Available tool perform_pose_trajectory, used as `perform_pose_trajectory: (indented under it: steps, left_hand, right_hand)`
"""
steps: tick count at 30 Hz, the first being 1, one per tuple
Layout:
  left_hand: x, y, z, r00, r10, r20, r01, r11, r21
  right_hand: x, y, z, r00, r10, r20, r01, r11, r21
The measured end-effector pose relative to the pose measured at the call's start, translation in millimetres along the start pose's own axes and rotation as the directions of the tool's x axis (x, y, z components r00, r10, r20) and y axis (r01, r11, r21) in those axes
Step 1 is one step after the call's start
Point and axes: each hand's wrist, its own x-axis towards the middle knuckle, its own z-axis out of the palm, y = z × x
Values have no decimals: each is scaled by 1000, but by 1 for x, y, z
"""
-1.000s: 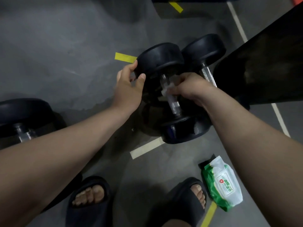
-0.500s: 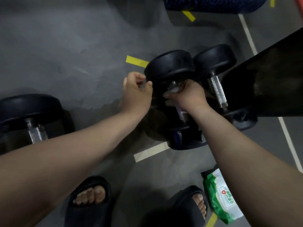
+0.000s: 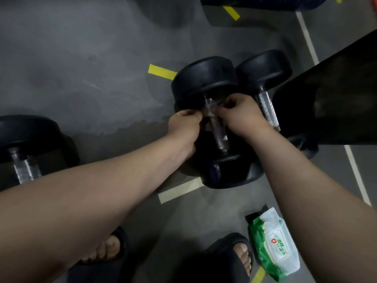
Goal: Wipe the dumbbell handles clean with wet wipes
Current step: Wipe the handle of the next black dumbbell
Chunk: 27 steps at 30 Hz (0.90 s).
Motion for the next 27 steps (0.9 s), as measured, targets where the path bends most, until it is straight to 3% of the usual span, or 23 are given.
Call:
perform_pose_trajectory:
  steps: [5, 10, 15, 18, 27]
  left_hand:
    - [3, 9, 10, 999, -27, -45, 21, 990, -137]
    - [2, 5, 6, 995, 95, -15, -93, 992, 89]
    - [-4, 7, -3, 984, 176, 9, -171, 940, 294]
    - [-9, 2, -10, 979, 191, 77, -205, 864, 459]
    - [-23, 1, -20, 948, 26, 316, -276, 558, 782]
  right_hand:
    - [13, -4, 10, 998, 48, -51, -43, 994, 100]
    - [10, 0, 7, 996, 86, 7, -86, 981, 172]
    - [1, -1, -4, 998, 50, 47, -51, 999, 18]
    - [-8, 0, -14, 989, 25, 143, -13, 996, -84]
    - [-24, 0, -32, 918, 110, 381, 68, 903, -425]
